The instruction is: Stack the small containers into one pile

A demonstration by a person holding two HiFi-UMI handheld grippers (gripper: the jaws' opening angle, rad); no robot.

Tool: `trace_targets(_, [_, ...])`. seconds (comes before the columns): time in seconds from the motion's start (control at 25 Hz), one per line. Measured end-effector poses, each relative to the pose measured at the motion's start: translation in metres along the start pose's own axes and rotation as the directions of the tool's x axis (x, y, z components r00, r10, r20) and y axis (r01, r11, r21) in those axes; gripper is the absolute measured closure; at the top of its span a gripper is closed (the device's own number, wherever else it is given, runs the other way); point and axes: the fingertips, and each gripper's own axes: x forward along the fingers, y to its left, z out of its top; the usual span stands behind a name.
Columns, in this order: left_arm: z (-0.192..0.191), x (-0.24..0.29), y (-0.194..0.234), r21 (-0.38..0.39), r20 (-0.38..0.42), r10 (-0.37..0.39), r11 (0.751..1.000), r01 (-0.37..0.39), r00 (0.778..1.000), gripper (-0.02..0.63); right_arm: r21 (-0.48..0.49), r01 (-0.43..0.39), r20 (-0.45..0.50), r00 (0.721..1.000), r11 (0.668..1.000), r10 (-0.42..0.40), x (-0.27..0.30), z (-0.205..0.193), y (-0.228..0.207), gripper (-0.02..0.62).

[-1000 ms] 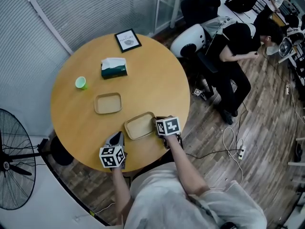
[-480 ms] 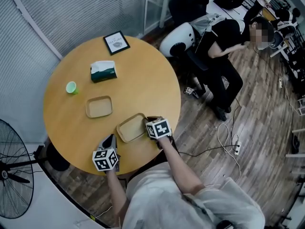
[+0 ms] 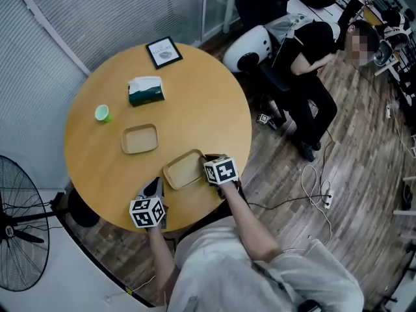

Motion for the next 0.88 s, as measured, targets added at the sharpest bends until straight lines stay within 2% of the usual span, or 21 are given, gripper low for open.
trace_targets(0.24, [0.0012, -0.0031, -0.0029, 0.009, 0.003, 0.002, 1.0, -0.002, 1.0, 0.601, 0.027, -0.003, 0.046, 0.999, 1.0, 0.002, -0.0011, 0.0031, -0.0029, 0.572])
trace_targets(0.44, [0.0005, -0.0029, -0.0036, 0.016, 0.0, -0.002, 1.0, 0.002, 1.0, 0.601, 0.014, -0.032, 0.123, 0.992, 0.999, 0.03, 0.0003, 0.0084, -0.0021, 0.572])
trace_targets(0.68, [-0.0007, -0.0006, -0.0036, 0.011, 0.0, -0.006, 1.0, 0.006, 1.0, 0.601, 0.026, -0.029, 0.104, 0.994, 0.999, 0.026, 0.0046, 0.0013, -0.0032, 0.572])
trace_targets(0.88, [0.0033, 0.0019, -0.0031, 0.006, 0.007, -0.011, 1.0, 0.011, 1.0, 0.601, 0.012, 0.018, 0.105, 0.994, 1.0, -0.02, 0.0031, 0.0023, -0.0088, 0.572])
